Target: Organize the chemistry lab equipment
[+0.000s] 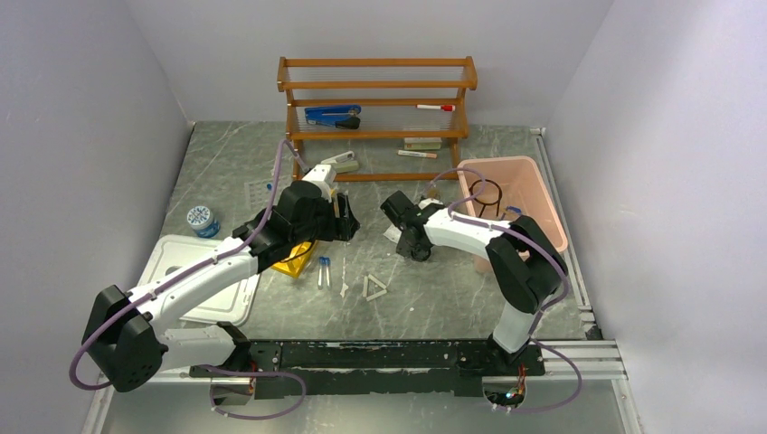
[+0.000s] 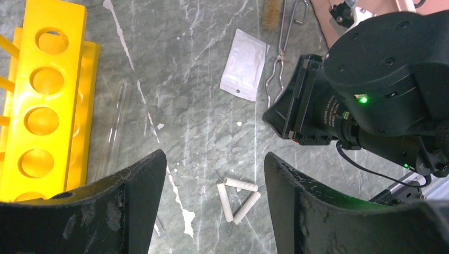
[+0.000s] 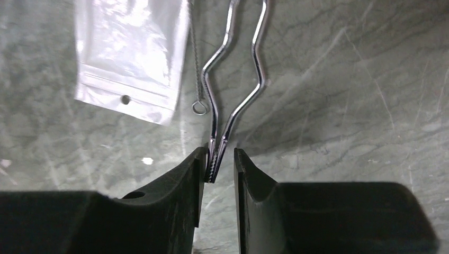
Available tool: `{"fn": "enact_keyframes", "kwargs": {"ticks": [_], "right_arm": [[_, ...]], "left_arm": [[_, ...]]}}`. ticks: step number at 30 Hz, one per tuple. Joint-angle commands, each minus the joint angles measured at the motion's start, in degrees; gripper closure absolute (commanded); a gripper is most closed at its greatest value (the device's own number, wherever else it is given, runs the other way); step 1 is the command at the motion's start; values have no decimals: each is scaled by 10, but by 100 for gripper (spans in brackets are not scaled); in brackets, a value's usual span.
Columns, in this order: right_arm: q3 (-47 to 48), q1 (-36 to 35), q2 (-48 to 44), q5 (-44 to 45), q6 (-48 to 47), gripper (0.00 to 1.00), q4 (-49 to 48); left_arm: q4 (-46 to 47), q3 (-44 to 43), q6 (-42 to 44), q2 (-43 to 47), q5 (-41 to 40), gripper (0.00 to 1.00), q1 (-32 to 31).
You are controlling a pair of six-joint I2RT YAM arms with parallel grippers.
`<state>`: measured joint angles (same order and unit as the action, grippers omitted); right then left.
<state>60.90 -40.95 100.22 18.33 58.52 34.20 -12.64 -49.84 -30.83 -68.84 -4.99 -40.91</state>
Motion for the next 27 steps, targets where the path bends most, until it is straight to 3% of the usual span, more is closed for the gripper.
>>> {"fn": "enact_keyframes", "kwargs": {"ticks": [1,6,10,12,20,27], "right_arm": [[-21,-3,-4,3,13,71,23],[-22,-3,-2,10,8,73,32],[-23,-3,-7,20,6,94,39],[-22,-4,-16,28,11,100,46],[-26,-3,-120,32,25,100,90],[-87,3,-233,-24,-66,100,42]], "left_arm": [[14,6,4,13,1,28,6],[18,7,2,12,6,28,6],[18,6,3,10,12,28,7],[20,6,3,9,17,28,7],[36,0,-7,-5,59,27,7],[76,-1,-41,-40,139,21,7]]}}
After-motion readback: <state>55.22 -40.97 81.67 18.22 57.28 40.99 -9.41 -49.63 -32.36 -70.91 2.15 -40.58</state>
